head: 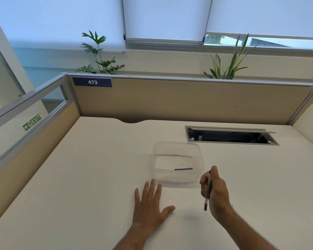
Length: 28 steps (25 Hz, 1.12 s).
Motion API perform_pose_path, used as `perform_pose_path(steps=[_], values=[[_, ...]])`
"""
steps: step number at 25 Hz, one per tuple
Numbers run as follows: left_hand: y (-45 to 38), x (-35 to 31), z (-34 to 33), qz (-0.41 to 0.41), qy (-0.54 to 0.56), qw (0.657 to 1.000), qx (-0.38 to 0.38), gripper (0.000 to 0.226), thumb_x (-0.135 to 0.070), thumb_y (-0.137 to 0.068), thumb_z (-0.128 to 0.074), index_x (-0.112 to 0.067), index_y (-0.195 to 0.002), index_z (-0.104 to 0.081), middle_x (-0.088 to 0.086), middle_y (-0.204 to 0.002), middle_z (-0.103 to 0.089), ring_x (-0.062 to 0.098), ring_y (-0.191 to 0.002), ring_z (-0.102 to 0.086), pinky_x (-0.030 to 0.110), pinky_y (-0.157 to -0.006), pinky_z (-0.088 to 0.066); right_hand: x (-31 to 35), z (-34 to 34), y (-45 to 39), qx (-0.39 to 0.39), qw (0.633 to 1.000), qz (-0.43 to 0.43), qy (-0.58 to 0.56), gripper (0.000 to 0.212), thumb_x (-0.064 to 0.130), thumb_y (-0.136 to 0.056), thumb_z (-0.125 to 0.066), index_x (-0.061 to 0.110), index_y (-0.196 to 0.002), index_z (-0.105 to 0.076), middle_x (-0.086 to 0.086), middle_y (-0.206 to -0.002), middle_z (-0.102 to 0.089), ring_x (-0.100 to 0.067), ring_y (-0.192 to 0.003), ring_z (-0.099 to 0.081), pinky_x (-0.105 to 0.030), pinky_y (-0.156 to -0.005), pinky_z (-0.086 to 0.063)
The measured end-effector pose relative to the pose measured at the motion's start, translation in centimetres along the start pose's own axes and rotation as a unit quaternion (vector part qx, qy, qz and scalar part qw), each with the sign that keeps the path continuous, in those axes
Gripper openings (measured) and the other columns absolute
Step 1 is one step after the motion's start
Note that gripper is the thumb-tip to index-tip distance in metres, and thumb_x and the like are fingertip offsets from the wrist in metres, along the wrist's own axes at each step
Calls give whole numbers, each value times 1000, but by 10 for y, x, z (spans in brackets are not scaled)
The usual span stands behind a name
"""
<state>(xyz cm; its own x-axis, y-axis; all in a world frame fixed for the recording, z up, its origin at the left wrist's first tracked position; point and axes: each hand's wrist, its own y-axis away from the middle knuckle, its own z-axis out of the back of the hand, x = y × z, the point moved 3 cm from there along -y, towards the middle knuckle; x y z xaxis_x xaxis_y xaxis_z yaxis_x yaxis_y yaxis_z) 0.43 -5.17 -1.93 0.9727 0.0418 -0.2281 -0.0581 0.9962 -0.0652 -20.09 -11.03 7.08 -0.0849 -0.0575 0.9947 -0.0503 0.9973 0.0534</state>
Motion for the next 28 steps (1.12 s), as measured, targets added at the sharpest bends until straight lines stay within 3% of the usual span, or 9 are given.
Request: perform_pose_path(steps=[2, 5, 9, 13, 17, 20, 23, 28], values=[[4, 6, -4, 8, -16, 1000, -3, 95, -85, -77, -28, -18, -143, -41, 11, -154, -30, 23, -143, -16, 54, -110, 3, 3, -2, 1, 5, 1000, -11, -19, 62, 58, -91, -40, 14, -47, -39, -1, -43, -25, -15, -42, -16, -31, -44, -14], [7, 11, -14, -8, -18, 1000, 2, 98, -87, -77, -25, -19, -145, -37, 11, -155, -26, 19, -142, -4, 59, -109, -4, 4, -3, 1, 8, 998, -25, -51, 57, 52, -89, -44, 14, -50, -27, 2, -41, -22, -13, -42, -12, -23, -40, -15], [6, 13, -18, -9, -2, 1000, 1, 100, -90, -75, -21, -23, -150, -20, 5, -159, -5, 9, -139, 25, 58, -112, 8, 6, -3, 1, 7, 998, -31, -55, 53, 47, -88, -42, 14, -53, -22, 3, -42, -21, -13, -42, -11, -19, -40, -17], [5, 14, -18, -6, -4, 1000, -1, 101, -90, -75, -20, -23, -151, -17, 7, -160, -6, 12, -142, 18, 60, -112, 7, 9, -6, 1, 9, 999, -16, -40, 50, 44, -89, -38, 15, -50, -28, 4, -42, -22, -12, -40, -13, -18, -40, -18], [5, 14, -19, -6, 4, 1000, -18, 100, -89, -76, -23, -22, -150, -22, 6, -159, -8, 5, -135, 37, 59, -111, 6, 9, -7, 4, 7, 999, -12, -33, 48, 43, -88, -38, 17, -50, -27, 4, -43, -21, -12, -40, -13, -19, -39, -18], [6, 14, -17, -8, 2, 1000, -30, 98, -88, -77, -24, -21, -148, -27, 8, -158, -15, 5, -133, 39, 59, -111, 3, 9, -7, 6, 11, 999, -7, -36, 48, 42, -88, -38, 15, -52, -22, 4, -43, -20, -12, -41, -13, -18, -40, -17], [5, 13, -18, -9, 9, 1000, -17, 99, -89, -76, -23, -22, -150, -22, 7, -159, -10, 4, -132, 41, 59, -111, 6, 7, -6, 6, 18, 999, -3, -43, 49, 42, -88, -38, 12, -56, -18, 4, -43, -20, -12, -41, -12, -18, -41, -18], [5, 14, -18, -7, 10, 1000, -11, 100, -89, -76, -22, -22, -150, -21, 6, -159, -6, 5, -135, 35, 59, -111, 7, 6, -3, 6, 28, 999, 15, -37, 53, 48, -90, -39, 15, -51, -29, 4, -43, -22, -13, -41, -13, -21, -42, -15]])
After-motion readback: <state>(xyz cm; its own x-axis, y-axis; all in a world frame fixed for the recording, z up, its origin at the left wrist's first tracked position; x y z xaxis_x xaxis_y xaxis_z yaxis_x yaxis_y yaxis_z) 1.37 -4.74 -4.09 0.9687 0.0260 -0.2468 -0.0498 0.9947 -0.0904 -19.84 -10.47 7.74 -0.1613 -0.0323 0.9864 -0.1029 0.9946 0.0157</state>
